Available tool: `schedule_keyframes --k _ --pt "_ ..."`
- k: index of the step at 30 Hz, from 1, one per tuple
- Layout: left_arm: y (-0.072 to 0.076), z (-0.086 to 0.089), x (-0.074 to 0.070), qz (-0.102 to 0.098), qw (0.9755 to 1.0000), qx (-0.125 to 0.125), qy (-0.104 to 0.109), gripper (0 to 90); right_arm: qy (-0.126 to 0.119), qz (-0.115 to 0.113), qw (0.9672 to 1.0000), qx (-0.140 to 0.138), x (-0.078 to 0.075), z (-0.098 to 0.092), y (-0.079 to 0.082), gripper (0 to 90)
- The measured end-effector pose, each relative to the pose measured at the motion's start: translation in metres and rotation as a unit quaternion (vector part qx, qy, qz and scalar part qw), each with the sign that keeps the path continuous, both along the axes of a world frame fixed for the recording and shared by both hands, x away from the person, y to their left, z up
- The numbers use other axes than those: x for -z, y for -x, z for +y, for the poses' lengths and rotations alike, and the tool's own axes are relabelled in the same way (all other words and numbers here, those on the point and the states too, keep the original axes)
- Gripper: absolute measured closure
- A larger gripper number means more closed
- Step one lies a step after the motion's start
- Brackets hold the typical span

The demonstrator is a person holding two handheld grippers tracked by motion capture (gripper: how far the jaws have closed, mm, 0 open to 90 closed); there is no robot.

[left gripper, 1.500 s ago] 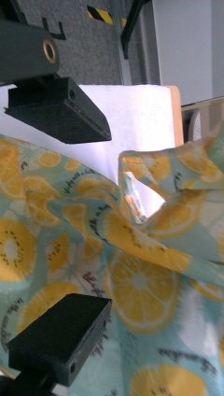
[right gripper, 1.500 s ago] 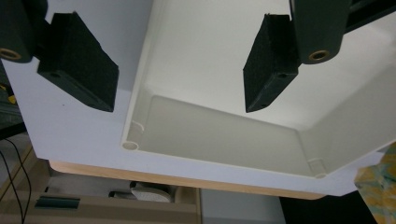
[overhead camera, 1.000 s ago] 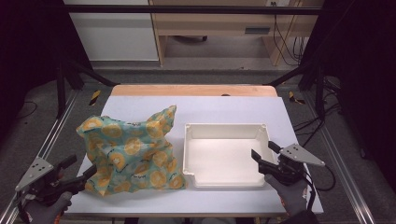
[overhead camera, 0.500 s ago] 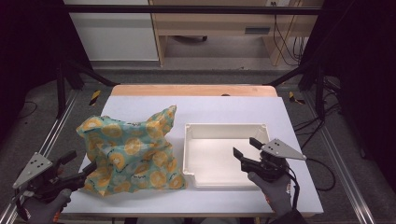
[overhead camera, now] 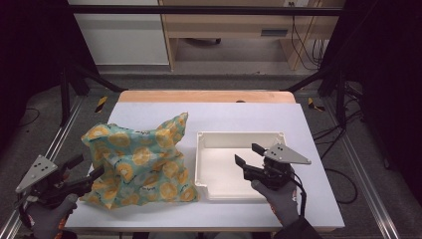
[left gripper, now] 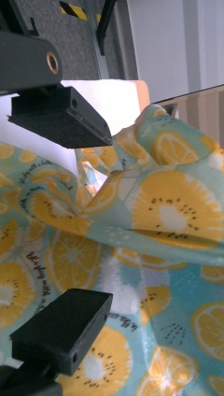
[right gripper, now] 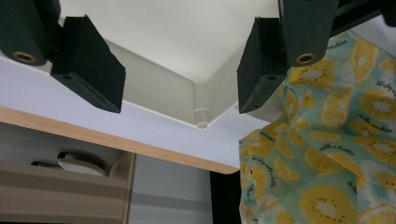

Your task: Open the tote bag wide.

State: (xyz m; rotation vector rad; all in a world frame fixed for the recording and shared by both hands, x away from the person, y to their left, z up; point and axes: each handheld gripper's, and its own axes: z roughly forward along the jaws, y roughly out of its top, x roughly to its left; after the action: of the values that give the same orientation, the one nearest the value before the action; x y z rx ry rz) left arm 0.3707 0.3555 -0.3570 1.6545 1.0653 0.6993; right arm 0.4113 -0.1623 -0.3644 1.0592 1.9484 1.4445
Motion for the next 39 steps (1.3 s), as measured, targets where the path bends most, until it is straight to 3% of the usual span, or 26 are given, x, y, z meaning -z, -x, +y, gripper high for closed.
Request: schedule_keyframes --k 16,27,35,39 --pt "-0.009 -0.006 -0.012 -0.007 0.9999 0.005 0.006 25.8 -0.009 -0.007 0.999 -0.043 -0.015 0.039 -0.005 33.9" --pt "-0.011 -0.004 -0.017 -0.014 0.9999 -0.001 0.008 31.0 -0.024 -0.017 0.996 -0.085 -0.029 0.077 -0.005 35.4" --pt "-0.013 -0.009 -0.015 0.0 1.0 0.0 -0.001 46.9 -0.035 -0.019 0.991 -0.128 -0.037 0.116 -0.008 39.5" --pt "-0.012 -0.007 -0.015 0.002 1.0 -0.001 0.003 52.0 -0.035 -0.015 0.9903 -0.134 -0.035 0.128 -0.012 41.4"
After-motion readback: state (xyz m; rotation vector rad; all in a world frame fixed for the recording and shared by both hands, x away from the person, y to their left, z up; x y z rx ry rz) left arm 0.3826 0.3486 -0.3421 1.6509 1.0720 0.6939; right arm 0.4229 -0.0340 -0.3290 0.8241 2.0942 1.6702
